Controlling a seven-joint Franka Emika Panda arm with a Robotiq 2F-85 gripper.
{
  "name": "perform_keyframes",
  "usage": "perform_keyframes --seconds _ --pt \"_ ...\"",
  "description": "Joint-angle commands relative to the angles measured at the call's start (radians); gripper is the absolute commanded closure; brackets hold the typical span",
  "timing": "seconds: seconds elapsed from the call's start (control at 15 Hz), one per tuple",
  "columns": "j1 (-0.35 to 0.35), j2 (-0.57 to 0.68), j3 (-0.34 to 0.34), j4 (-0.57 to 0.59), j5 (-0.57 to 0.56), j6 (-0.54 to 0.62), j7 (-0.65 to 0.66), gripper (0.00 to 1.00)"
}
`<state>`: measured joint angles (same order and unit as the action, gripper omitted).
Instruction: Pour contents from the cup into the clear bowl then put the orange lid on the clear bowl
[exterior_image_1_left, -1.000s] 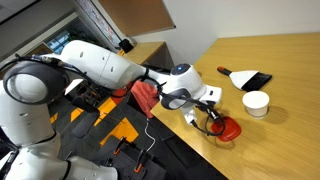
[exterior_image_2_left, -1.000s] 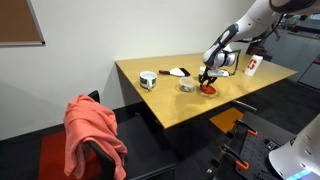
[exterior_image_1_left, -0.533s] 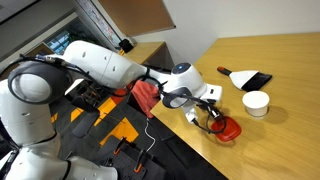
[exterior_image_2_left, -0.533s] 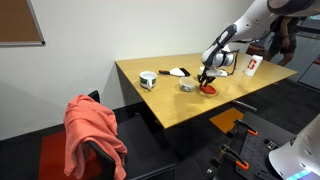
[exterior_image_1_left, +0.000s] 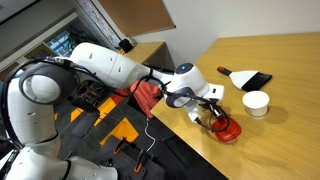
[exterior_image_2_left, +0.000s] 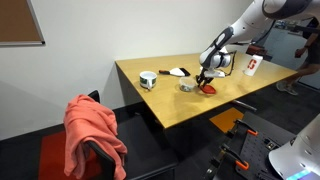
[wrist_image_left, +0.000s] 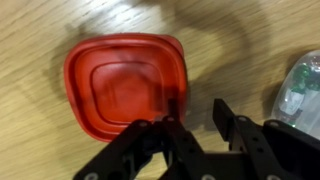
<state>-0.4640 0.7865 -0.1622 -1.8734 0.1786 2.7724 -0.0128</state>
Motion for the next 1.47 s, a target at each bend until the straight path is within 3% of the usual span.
perform_keyframes --seconds 0.0,0.07,0.13,0.27,0.67,1.2,1.4 --pt "0.004 0.025 -0.004 0.041 0.003 -0.033 0.01 0.6" --pt "0.002 0.029 -0.003 0.045 0.004 -0.034 0.01 0.82" --pt "0.001 0.033 -0.003 0.049 0.004 -0.035 0.01 0.84" --pt "-0.002 0.04 -0.003 0.056 0.005 -0.037 0.009 0.99" --pt "0.011 0.01 -0.02 0.027 0.001 -0.032 0.022 0.98" --pt "0.063 -0.199 -0.064 -0.167 0.007 0.003 0.081 0.98" --pt "0.117 -0.29 -0.104 -0.244 -0.002 -0.019 0.159 0.98"
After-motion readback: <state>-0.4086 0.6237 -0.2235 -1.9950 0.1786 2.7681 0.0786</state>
